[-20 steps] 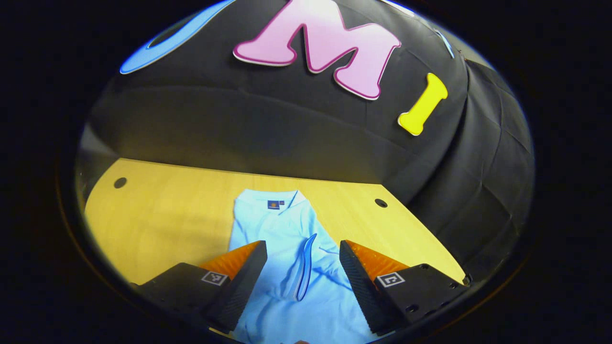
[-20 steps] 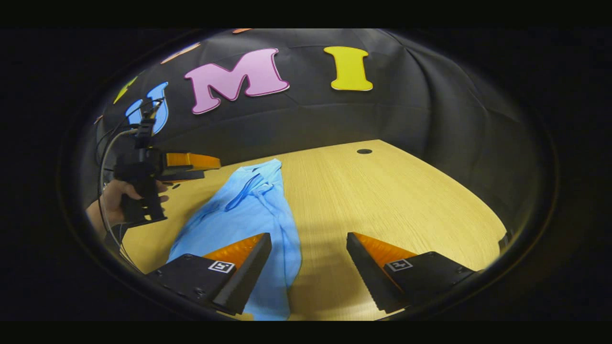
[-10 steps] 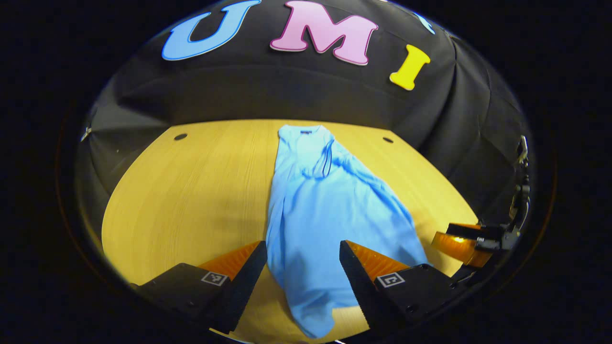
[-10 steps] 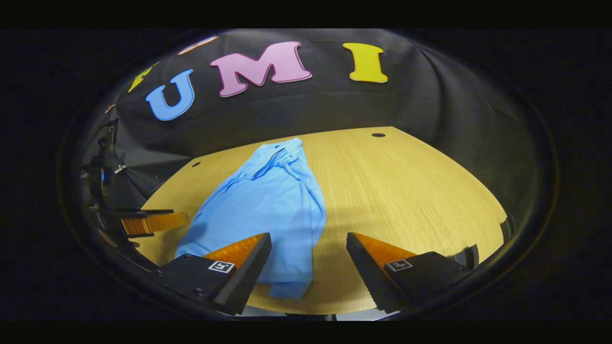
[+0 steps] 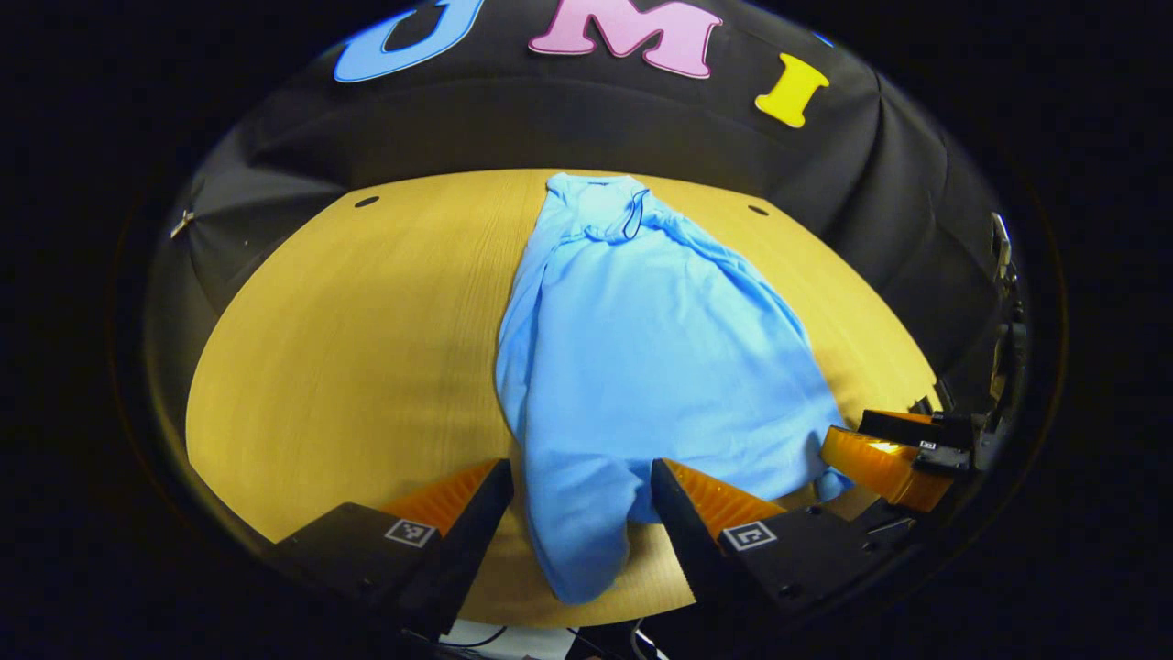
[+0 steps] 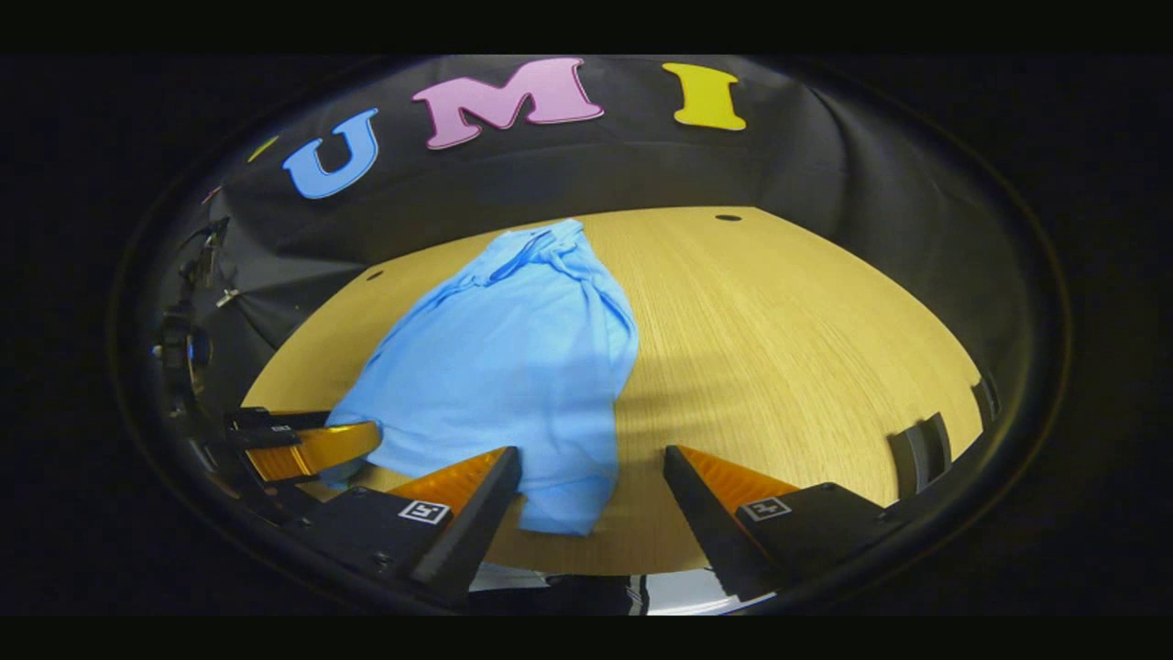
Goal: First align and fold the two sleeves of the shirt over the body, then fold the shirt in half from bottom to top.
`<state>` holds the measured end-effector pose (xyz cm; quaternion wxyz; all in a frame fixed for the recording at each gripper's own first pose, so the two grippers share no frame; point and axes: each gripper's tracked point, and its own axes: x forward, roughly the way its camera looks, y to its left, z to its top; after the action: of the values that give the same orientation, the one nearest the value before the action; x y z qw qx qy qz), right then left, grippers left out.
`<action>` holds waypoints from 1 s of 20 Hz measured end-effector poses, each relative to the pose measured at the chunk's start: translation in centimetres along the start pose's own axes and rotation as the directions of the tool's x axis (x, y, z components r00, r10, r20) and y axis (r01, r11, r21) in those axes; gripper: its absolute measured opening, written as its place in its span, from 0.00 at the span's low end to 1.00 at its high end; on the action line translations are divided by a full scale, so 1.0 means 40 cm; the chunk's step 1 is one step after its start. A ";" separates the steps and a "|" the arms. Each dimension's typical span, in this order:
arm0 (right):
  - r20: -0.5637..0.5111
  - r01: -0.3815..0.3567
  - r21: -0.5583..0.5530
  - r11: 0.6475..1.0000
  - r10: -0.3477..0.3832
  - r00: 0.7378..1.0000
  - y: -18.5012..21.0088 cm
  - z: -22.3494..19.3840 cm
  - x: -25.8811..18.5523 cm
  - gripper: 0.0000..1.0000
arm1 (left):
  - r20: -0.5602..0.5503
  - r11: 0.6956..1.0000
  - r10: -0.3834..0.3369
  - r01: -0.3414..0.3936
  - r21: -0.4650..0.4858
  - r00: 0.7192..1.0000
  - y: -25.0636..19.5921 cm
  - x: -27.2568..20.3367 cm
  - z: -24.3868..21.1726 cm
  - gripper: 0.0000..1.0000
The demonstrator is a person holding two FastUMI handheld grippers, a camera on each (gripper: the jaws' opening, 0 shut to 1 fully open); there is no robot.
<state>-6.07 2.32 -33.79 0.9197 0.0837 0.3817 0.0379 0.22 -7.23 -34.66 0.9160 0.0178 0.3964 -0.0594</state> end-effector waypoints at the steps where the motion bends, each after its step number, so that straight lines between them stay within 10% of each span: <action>1: -0.025 -0.006 -0.005 1.000 0.005 1.000 0.005 -0.014 0.000 0.93 | -0.006 1.000 0.019 -0.018 0.025 1.000 0.001 0.003 -0.005 0.98; 4: -0.023 -0.012 -0.040 0.999 0.011 1.000 0.011 -0.006 0.002 0.90 | 0.006 0.999 0.006 -0.006 0.054 1.000 -0.016 0.007 -0.003 0.92; 6: -0.034 -0.020 -0.036 0.999 0.019 0.999 0.028 -0.007 0.022 0.58 | 0.008 0.999 0.000 0.000 0.048 1.000 -0.020 0.011 0.002 0.80; 9: -0.061 -0.035 -0.037 0.999 0.033 0.998 0.039 -0.008 0.029 0.39 | 0.008 0.999 -0.030 0.029 0.024 1.000 -0.032 0.024 0.012 0.48; 10: -0.070 -0.042 -0.042 0.998 0.039 0.997 0.048 -0.003 0.032 0.13 | 0.010 0.999 -0.036 0.036 0.001 0.999 -0.037 0.029 0.019 0.35; 12: -0.101 -0.049 -0.063 0.997 0.042 0.994 0.050 -0.005 0.034 0.03 | 0.003 0.998 -0.051 0.051 -0.029 0.999 -0.041 0.030 0.023 0.19; 20: -0.084 -0.131 -0.017 0.991 0.129 0.988 0.063 0.073 0.026 0.01 | -0.052 0.989 -0.120 0.115 -0.092 0.991 -0.044 0.009 0.054 0.06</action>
<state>-3.30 4.59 -32.03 0.8995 0.0964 0.4128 0.1058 1.81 -9.18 -33.43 0.8991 -0.0445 0.4250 -0.0950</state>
